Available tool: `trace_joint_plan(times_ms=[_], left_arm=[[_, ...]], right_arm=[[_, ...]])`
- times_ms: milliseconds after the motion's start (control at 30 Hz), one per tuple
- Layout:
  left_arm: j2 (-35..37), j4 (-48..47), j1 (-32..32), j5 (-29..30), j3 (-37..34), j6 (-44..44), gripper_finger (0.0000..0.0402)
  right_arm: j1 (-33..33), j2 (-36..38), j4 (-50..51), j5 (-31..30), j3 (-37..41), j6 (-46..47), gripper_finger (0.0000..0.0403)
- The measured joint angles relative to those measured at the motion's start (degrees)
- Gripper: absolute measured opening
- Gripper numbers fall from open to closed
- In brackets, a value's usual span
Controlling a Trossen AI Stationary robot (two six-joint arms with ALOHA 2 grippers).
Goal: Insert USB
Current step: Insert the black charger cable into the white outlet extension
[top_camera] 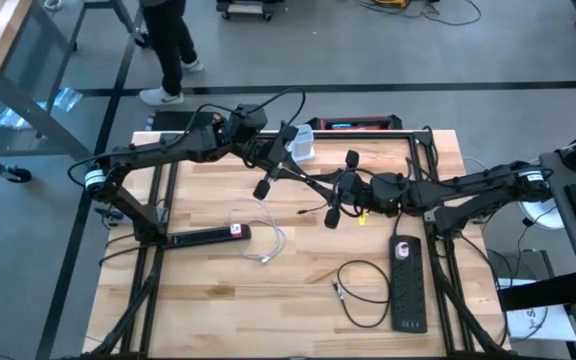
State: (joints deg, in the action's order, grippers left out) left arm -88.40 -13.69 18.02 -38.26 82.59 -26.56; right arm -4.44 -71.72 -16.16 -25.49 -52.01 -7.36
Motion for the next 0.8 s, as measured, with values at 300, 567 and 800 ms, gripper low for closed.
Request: trace_joint_plan(times_ms=[300, 567, 800], left_arm=[[0.02, -0.68, 0.02, 0.22, -0.11, 0.10, 0.0000], [-0.04, -2.13, 0.00, 0.33, -0.21, -0.18, 0.0034], [1.26, -2.76, 0.30, -0.23, -4.54, -1.50, 0.0092]], right_arm=[[0.00, -0.07, 0.04, 0.41, 0.02, -0.20, 0.0022], [0.10, 0.02, 4.65, -0.04, -1.12, 0.21, 0.0003], [0.87, -0.42, 17.74, -1.85, -5.76, 5.27, 0.0001]])
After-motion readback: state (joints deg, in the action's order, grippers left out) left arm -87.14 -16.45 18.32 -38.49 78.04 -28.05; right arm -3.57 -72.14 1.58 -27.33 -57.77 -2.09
